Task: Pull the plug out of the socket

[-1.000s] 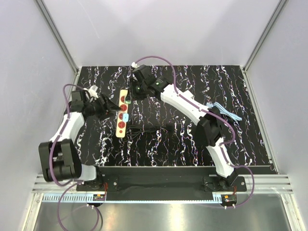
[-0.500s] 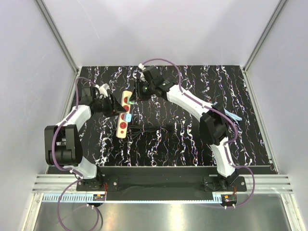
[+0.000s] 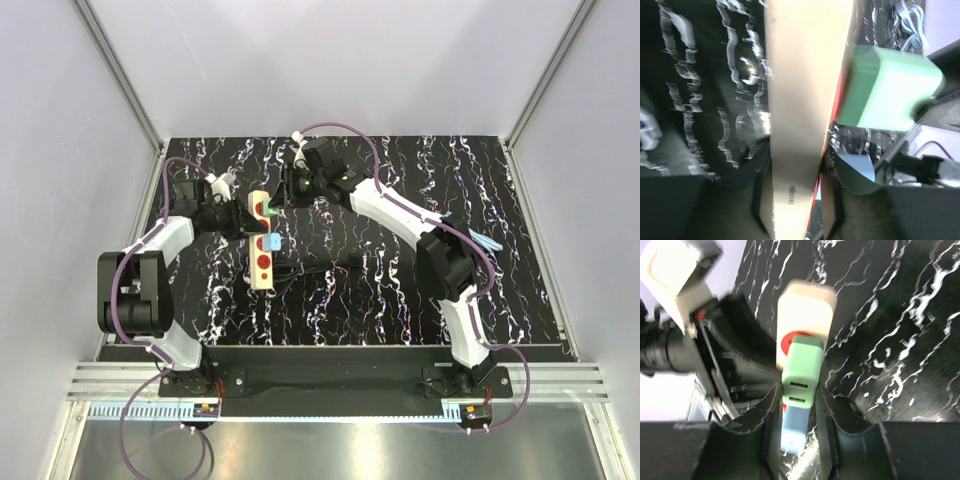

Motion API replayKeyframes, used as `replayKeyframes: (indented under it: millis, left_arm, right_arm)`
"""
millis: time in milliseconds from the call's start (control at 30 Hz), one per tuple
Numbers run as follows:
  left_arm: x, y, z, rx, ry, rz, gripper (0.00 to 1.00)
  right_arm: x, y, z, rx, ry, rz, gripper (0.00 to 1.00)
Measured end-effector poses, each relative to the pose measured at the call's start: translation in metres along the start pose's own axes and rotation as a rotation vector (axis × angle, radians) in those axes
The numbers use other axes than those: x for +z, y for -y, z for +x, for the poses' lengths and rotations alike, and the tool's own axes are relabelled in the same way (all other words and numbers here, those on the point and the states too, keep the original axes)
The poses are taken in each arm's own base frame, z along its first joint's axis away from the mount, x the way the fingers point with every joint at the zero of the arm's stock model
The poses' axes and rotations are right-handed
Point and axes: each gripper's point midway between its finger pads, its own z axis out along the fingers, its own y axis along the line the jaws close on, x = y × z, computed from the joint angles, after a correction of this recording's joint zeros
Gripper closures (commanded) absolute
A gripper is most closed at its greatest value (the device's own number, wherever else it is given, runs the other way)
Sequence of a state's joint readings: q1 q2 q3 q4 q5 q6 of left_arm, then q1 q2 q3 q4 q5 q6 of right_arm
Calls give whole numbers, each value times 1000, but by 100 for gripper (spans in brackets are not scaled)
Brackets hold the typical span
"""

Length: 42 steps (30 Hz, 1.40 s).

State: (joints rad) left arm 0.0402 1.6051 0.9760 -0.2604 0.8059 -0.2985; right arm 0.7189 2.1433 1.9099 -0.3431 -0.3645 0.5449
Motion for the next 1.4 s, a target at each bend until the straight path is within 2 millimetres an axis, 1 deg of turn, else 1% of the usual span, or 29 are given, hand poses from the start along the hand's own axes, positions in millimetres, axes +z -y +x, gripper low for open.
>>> replayKeyframes:
  millis: [33, 100, 133, 267, 367, 433, 500, 533, 633, 667, 867, 1000, 1133, 1200, 1233, 1267, 1333, 1367, 1400]
  left_arm:
    - [2, 4, 2, -3, -10, 13, 87]
    - [4, 6, 3, 4, -10, 11, 98]
    - [5, 6, 3, 3, -9, 8, 100]
    - [6, 5, 7, 7, -3, -17, 100]
    - [4, 5, 10, 25, 13, -63, 100]
    - [2, 5, 10, 35, 26, -86, 100]
    - [0, 4, 8, 43, 38, -104, 100]
    - [-1, 4, 7, 46, 43, -110, 100]
    - [0, 5, 7, 55, 47, -118, 100]
    - [0, 5, 7, 56, 47, -121, 100]
    - [1, 5, 7, 59, 47, -125, 100]
    - [1, 5, 7, 60, 48, -127, 100]
    - [1, 6, 7, 63, 47, -123, 100]
    - [2, 7, 8, 65, 45, -121, 100]
    - [2, 8, 8, 66, 44, -120, 100]
    - [2, 8, 8, 67, 43, -120, 100]
    - [2, 7, 9, 66, 43, -126, 100]
    - [2, 6, 9, 66, 45, -129, 100]
    - [3, 6, 9, 66, 45, -134, 100]
  right_arm:
    - [0, 3, -1, 5, 2, 4, 100]
    - [-2, 7, -1, 16, -1, 6, 100]
    - [-2, 7, 0, 21, -4, 3, 95]
    - [0, 7, 2, 33, -5, -5, 83]
    - [0, 8, 5, 48, -15, -9, 70]
    - [1, 6, 5, 52, -12, -20, 64]
    - [2, 4, 3, 56, -4, -33, 55]
    - [2, 3, 3, 59, 0, -35, 53]
    - [3, 1, 2, 68, 3, -45, 43]
    - [3, 0, 1, 71, 4, -50, 41]
    - [5, -1, 2, 80, 5, -56, 41]
    - [11, 1, 4, 84, -1, -69, 45]
    - [22, 7, 11, 105, -14, -70, 49]
    - [27, 11, 16, 119, -25, -65, 56]
    - [29, 12, 18, 125, -30, -63, 60]
    - [31, 13, 20, 131, -34, -60, 76]
    - [33, 14, 21, 139, -31, -53, 95]
    - [33, 15, 21, 142, -30, -52, 100]
    - [34, 15, 21, 142, -29, -50, 100]
